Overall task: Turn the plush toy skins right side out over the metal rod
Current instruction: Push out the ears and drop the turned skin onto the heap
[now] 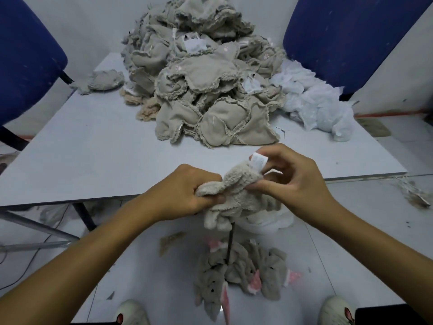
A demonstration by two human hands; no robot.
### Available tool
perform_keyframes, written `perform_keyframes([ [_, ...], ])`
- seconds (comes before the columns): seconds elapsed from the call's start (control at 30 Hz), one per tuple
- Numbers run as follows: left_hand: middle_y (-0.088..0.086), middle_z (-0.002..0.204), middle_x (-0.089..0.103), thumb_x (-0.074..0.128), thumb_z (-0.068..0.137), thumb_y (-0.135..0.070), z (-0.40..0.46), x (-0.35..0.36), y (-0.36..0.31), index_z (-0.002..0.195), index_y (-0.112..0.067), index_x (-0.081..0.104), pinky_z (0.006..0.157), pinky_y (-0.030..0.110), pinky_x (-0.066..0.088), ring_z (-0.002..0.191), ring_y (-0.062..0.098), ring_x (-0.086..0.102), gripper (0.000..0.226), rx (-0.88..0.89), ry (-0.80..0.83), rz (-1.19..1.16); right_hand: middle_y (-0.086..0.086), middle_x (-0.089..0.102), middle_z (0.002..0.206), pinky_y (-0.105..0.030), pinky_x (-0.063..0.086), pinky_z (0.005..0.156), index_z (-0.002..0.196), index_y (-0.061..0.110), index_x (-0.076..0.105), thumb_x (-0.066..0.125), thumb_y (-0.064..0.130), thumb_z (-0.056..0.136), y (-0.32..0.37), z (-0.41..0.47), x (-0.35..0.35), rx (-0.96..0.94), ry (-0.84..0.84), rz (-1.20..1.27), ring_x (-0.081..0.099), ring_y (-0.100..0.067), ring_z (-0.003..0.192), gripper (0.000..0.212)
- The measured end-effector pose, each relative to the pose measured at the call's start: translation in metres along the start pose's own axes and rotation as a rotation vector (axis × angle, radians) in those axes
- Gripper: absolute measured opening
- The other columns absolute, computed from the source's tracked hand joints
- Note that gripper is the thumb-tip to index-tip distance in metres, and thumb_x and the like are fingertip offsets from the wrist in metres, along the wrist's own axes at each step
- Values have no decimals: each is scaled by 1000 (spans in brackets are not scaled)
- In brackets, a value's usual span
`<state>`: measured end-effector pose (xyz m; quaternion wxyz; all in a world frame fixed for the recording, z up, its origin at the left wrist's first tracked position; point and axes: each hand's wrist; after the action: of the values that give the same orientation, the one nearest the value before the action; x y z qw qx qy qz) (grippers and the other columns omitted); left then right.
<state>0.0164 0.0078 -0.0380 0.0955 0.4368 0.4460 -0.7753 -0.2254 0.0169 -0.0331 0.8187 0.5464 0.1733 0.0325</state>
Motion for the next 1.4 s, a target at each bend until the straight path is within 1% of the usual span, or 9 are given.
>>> perform_keyframes([
  [0.13,-9,86,64,76,78,-46,4,-8,-13,97,-29,64,68,26,47,79,8,60,29,-32,-105,-179,2,71,94,-43,59,81,97,23,71,86,23,73,4,3,4,-16,38,-101,69,-20,88,29],
  [0.27,-3,62,46,65,89,-37,9,-5,-20,68,-9,49,56,21,33,59,6,42,39,70,-138,-32,7,74,90,-47,58,78,93,18,74,84,33,73,-4,0,7,-22,51,-223,71,-15,86,27],
  [0.37,-8,58,35,68,87,-22,10,-7,-16,62,-21,36,56,19,27,55,3,35,41,40,-100,-25,11,75,89,-42,57,77,91,35,72,80,41,72,-8,-5,10,12,117,-268,71,-7,84,22],
  [0.6,-3,62,46,58,93,-25,12,-10,-19,65,-12,56,53,30,34,57,13,45,31,178,-329,-90,6,67,86,-21,51,69,91,27,73,78,28,83,0,-1,8,-143,-68,-97,65,-13,78,9],
  [0.7,6,67,56,54,91,-36,9,-9,-7,76,1,63,56,42,42,60,22,52,41,136,-151,-10,14,63,88,-23,52,68,97,29,72,71,38,85,2,3,12,-164,24,-231,64,-14,81,15],
  [0.87,-7,107,60,67,77,-48,10,-7,-15,119,-36,53,83,39,53,98,21,61,46,-55,-54,-415,15,61,90,-15,47,71,86,53,60,71,47,82,-1,8,7,-65,201,-313,63,-6,84,13],
  [1.07,-6,86,72,85,72,-14,23,-11,-29,90,-13,73,76,20,51,82,8,67,22,-24,-83,-398,13,54,101,-26,41,78,111,44,52,79,42,80,-9,7,0,-100,462,-645,49,-9,94,41],
  [1.27,-12,75,67,87,63,-15,21,-27,-15,77,-27,74,67,17,51,73,3,63,22,-40,-159,-803,10,65,99,-21,46,76,109,34,60,76,14,80,-2,7,-6,-62,217,-428,61,-6,91,39],
  [1.4,-14,80,67,83,69,-9,14,-36,-2,86,-17,66,71,17,52,80,2,64,26,-119,-66,-664,14,69,102,-19,51,81,103,24,68,75,8,79,8,9,-8,-116,80,-268,66,-7,96,30],
])
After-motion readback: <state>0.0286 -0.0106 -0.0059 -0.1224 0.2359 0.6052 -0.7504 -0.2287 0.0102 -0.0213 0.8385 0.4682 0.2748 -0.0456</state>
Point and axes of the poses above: each hand's wrist, its own z-axis towards the middle knuckle, its own x-axis out of the palm, y = z × x
